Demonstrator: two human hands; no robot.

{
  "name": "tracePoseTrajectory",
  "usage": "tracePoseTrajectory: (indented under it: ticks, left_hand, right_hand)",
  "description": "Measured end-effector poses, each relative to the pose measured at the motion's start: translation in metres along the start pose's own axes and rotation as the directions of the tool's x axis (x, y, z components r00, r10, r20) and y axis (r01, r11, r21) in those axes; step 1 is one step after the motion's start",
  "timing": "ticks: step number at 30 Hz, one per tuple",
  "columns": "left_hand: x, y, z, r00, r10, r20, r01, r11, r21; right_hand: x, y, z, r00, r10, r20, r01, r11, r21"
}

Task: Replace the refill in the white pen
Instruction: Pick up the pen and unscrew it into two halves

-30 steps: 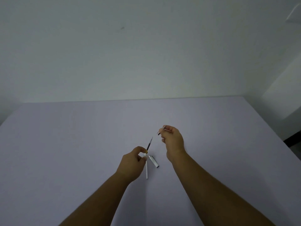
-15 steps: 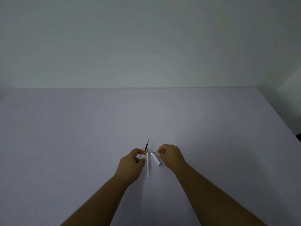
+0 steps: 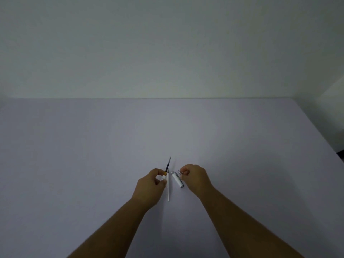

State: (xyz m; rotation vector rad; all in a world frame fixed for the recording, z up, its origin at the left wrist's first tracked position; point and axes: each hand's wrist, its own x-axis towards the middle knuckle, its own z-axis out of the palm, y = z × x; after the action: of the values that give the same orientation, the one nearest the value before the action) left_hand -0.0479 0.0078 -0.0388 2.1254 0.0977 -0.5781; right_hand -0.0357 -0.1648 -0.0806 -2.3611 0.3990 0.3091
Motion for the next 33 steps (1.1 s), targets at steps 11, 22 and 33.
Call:
tracePoseTrajectory:
  ticks: [11,22,33]
  left_hand:
    - [0.002,0.009,0.008,0.999,0.043,0.005,-0.043,0.999,0.030]
    - [0.002,0.001,0.002,0.999,-0.002,-0.045,0.004,0.998,0.056]
    - [0.000,-0.002,0.000,0.998,-0.031,-0.056,0.033,0.998,0.049]
  right_hand:
    - [-0.007,-0.031,-0.030,0.941,-0.064,0.331,-0.154,0.792,0.591]
    - [0.007,-0.004,-0.033,0.976,0.210,0.049,-0.207,0.976,-0.059]
    - [-0.002,0.005,-0.020,0.984,0.173,0.035,-0.168,0.979,-0.117]
